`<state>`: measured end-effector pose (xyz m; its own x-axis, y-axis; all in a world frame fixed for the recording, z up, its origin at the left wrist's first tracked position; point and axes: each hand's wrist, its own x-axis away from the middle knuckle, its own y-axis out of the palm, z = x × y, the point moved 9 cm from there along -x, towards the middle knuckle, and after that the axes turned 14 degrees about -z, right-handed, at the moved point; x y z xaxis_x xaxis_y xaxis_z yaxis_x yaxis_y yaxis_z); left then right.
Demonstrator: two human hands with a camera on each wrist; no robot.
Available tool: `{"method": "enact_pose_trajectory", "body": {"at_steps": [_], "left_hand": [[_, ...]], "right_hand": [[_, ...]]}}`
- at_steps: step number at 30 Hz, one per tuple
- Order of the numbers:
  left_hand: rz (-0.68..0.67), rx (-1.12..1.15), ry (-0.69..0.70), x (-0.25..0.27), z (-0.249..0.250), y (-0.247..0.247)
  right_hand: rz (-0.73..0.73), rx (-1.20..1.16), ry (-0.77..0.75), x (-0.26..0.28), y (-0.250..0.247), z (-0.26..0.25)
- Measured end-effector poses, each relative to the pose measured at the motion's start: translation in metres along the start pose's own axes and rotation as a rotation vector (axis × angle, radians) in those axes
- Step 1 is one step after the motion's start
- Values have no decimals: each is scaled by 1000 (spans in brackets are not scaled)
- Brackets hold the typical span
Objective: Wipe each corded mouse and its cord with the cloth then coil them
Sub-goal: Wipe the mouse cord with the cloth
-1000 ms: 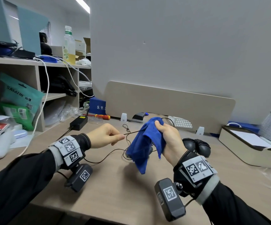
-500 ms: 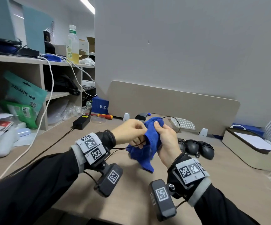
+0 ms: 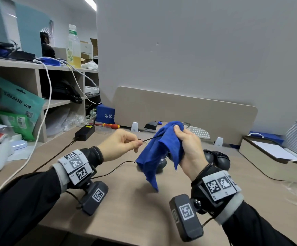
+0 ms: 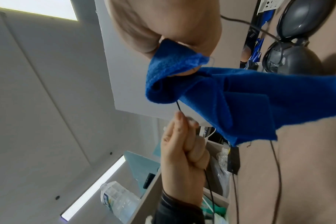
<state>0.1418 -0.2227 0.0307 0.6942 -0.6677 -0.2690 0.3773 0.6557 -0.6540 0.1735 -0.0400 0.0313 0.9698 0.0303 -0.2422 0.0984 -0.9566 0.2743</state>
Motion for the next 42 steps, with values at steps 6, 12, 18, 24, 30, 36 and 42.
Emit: {"method": "enact_pose_trajectory", "body": {"at_steps": [6,12,18,24,30,36,42], "left_hand": [[57,-163,-44,15,-26,-24],[59,-145,-238,21,-60,-34],[50,9,-283,-8,-36,-7],[89,168,-145,-28,1,18],[93,251,35,-21,19,21],[125,113,-20,-3,-1,-10],[88,8,-246,11,-58,-28]], "right_hand": [[70,-205,-34,-3,-12,-14],[24,-175,-44,-5,-7,-8],[40,-131,-41,-8,-1,1],[15,-128,-16,-4,10,15],[5,-96,10,0,9,16],[60,-133,-43,-11,-6,-18],[63,-77,-83,-14,-12,-27]]}}
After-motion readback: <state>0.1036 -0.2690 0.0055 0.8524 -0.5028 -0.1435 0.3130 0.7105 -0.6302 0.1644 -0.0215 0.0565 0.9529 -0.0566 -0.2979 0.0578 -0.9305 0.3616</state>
